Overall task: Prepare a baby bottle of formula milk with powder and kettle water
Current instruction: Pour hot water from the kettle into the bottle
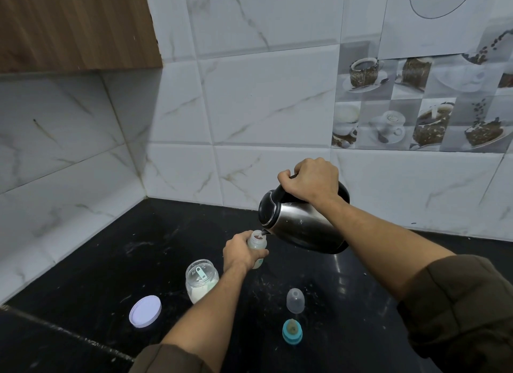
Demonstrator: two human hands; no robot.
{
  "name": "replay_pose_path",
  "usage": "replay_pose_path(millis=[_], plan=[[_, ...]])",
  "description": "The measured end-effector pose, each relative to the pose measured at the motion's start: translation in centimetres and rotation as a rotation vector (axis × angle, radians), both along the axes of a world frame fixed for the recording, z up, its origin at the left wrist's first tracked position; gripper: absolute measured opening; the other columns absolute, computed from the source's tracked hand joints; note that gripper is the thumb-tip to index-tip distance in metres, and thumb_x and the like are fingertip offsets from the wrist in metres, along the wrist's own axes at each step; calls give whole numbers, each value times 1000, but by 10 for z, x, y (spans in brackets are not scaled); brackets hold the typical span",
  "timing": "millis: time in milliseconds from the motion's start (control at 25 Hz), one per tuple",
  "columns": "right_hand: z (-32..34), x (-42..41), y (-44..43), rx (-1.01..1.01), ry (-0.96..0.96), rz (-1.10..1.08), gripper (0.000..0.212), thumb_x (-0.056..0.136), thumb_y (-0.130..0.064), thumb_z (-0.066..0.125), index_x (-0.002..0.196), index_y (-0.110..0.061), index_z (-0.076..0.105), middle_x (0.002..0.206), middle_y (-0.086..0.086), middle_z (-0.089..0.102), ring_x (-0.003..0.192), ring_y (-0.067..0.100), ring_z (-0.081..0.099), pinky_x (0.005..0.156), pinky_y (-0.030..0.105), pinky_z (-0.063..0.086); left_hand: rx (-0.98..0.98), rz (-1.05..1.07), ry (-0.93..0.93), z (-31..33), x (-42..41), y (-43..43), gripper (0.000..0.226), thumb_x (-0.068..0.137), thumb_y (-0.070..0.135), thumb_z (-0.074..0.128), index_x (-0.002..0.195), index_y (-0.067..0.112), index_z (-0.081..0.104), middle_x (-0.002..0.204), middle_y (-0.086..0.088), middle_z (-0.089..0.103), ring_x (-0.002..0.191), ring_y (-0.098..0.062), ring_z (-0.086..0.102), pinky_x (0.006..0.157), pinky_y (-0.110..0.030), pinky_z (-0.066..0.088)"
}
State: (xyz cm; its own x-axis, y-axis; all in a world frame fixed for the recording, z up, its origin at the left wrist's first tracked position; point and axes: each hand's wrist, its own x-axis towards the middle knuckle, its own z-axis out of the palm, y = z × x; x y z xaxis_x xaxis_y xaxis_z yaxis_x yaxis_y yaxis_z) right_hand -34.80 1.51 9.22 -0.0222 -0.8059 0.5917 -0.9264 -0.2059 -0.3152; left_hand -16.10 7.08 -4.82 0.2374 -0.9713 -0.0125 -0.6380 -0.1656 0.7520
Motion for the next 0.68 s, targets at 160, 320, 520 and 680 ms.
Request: replay_pose_path(millis=[160, 320, 520, 680], plan=[[0, 1, 0, -7, 6, 5, 48, 75, -51, 47, 43, -14, 47, 40, -3, 39, 44, 21, 43, 53, 30, 50, 1, 2, -3, 0, 1, -1, 50, 74, 28, 93, 120, 29, 74, 109, 6, 74, 103, -15, 65, 96, -36, 53], [1, 2, 0, -11, 14, 11, 48, 76, -50, 48, 43, -15, 48, 40, -4, 38, 43, 19, 40, 53, 29, 48, 0, 2, -6, 1, 2, -1, 48, 75, 27, 93, 119, 29, 73, 105, 8, 71, 101, -15, 64, 92, -33, 51], [0, 3, -1, -11, 3, 7, 49, 75, -51, 47, 43, -14, 47, 40, -3, 38, 43, 21, 42, 53, 31, 50, 4, 0, -7, 1, 3, -1, 50, 76, 28, 92, 122, 29, 73, 111, 5, 74, 102, -14, 63, 96, -36, 53], [-1, 3, -1, -16, 5, 5, 49, 75, -50, 48, 42, -14, 45, 40, -3, 36, 42, 21, 40, 52, 30, 49, 10, -2, -28, 1, 3, 0, 52, 77, 30, 92, 125, 28, 72, 117, 3, 74, 110, -18, 66, 100, -40, 54]])
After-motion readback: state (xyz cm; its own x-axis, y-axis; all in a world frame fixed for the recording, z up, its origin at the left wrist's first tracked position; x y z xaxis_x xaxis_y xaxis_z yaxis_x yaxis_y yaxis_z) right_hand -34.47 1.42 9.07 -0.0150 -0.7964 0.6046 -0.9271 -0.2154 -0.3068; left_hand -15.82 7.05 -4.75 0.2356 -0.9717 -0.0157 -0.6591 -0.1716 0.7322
